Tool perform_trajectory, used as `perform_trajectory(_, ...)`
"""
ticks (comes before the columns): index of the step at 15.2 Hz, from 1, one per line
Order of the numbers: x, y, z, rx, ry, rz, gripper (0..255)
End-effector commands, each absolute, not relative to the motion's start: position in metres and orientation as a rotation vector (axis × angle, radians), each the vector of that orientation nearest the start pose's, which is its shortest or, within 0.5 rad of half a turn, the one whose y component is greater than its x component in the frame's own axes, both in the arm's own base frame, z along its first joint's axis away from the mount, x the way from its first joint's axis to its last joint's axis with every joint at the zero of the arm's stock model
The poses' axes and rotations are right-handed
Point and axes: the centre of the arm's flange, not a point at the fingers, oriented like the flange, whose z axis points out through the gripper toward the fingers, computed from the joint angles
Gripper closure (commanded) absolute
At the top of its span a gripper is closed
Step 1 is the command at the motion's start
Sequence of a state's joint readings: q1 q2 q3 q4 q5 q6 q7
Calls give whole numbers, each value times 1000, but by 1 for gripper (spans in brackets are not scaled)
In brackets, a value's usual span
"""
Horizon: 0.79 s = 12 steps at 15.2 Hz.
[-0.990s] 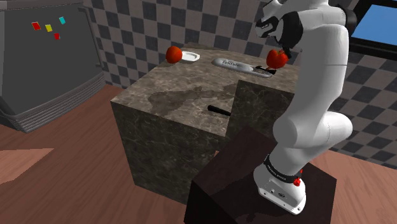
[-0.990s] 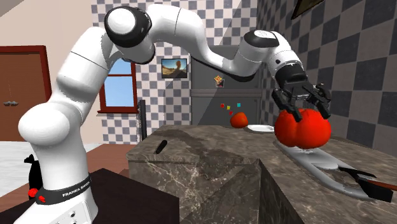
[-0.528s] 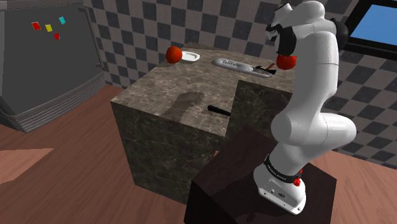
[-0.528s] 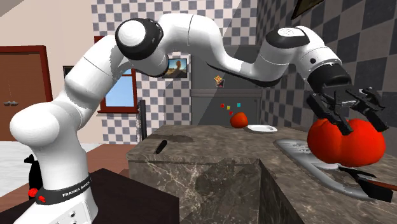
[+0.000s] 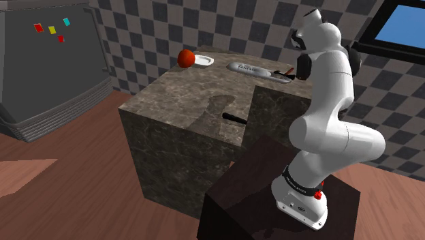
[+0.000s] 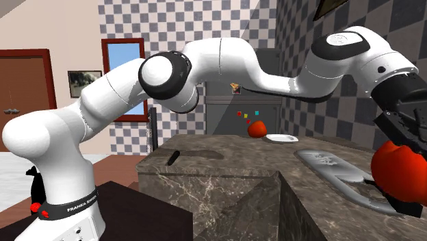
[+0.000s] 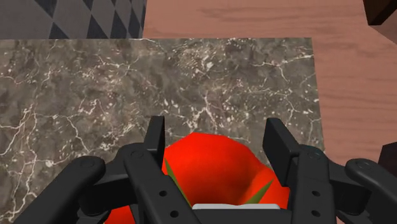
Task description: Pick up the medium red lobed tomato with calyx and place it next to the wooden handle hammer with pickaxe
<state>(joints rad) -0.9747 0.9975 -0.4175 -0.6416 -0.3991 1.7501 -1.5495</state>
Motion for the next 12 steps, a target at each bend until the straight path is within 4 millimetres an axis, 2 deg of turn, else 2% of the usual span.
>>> perform_trajectory(1, 281, -744, 430, -3140, -654, 1184, 255)
perform_trajectory(8, 281, -744, 393, -3140, -654, 1184, 255)
perform_trajectory(9, 281, -744, 399, -3140, -654, 1184, 255)
perform_trajectory(10, 281, -744, 399, -3140, -654, 1184, 0)
perform_trajectory(12, 207, -687, 403, -3429, -1215, 632, 0)
